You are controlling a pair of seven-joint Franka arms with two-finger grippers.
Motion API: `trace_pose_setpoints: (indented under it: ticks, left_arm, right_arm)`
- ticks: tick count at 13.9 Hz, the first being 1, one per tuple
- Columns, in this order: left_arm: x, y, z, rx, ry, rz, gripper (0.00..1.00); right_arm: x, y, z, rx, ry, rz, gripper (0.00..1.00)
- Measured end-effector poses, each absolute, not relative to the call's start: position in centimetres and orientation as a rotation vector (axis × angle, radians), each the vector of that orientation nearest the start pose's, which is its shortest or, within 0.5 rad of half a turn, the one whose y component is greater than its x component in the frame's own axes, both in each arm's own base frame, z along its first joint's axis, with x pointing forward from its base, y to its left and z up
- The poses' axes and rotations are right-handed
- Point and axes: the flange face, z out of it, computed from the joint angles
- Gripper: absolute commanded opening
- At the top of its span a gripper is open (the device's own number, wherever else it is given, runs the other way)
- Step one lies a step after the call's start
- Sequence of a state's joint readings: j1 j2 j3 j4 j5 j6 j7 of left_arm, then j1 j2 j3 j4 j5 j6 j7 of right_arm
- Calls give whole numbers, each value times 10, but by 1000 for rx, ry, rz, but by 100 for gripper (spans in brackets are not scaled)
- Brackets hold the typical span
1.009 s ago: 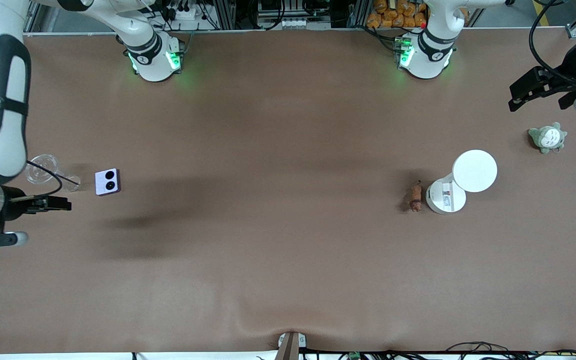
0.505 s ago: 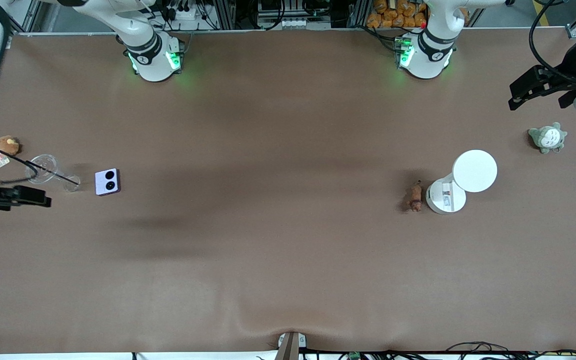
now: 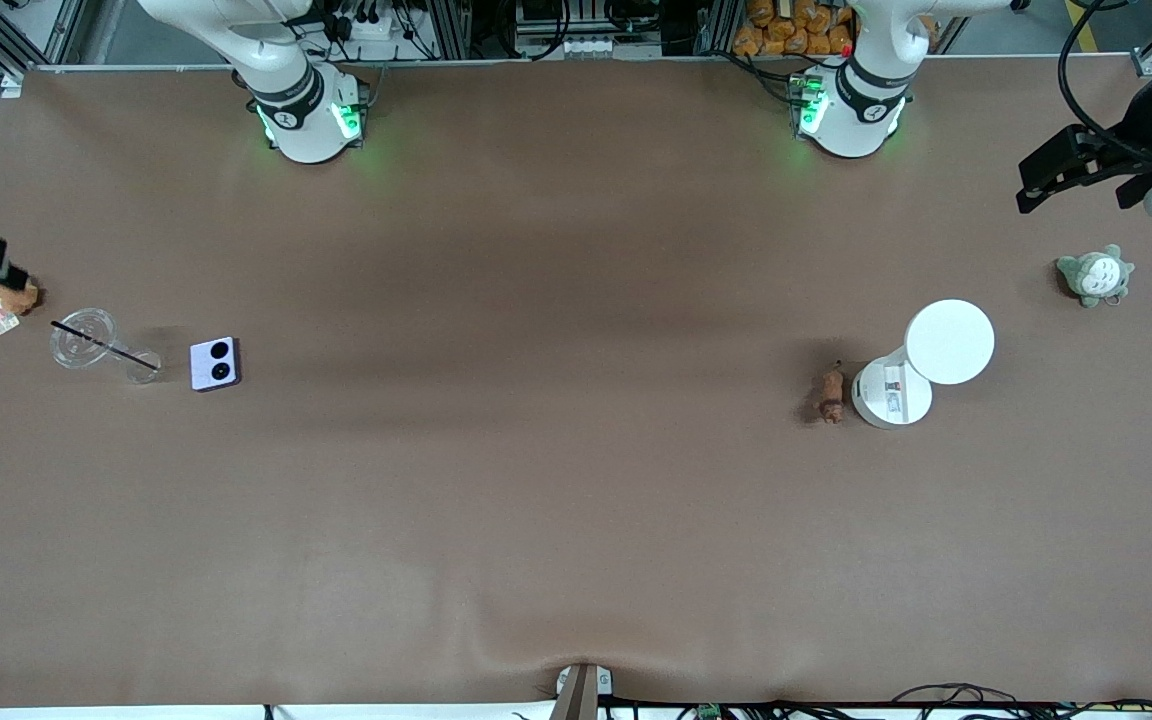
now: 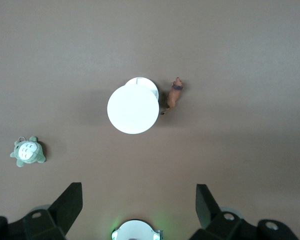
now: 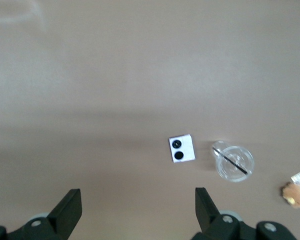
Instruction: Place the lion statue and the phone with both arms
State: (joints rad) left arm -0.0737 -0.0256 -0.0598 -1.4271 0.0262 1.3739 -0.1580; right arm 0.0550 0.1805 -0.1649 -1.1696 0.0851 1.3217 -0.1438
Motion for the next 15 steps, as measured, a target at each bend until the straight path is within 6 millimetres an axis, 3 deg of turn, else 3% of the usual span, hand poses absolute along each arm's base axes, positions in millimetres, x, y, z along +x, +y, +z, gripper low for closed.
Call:
trace_pose_setpoints:
  ticks: [2,4,7,9,12,15]
  left_arm:
    - [517,-67,688,-3109,-46,38,100]
    - [514,-66,688,-3108,-47,42,100]
    - [508,-65,692,-3108,-51,32,100]
    - [507,-64,692,-3108,-51,33,100]
    - [507,-64,690,-3107,-52,39,100]
    - [507,-60,689,-3107,-62,42,100]
  right_arm:
    - [562,-33,685,-3123,-116,63,100]
    - [559,-25,675,-3129,-134,99,100]
    - [557,-26,656,-3127,-134,71,100]
    - [543,-27,648,-3122,-134,57,100]
    - [530,-26,651,-3118,-141,38,100]
    - [529,-25,659,-3121,-145,-1,100]
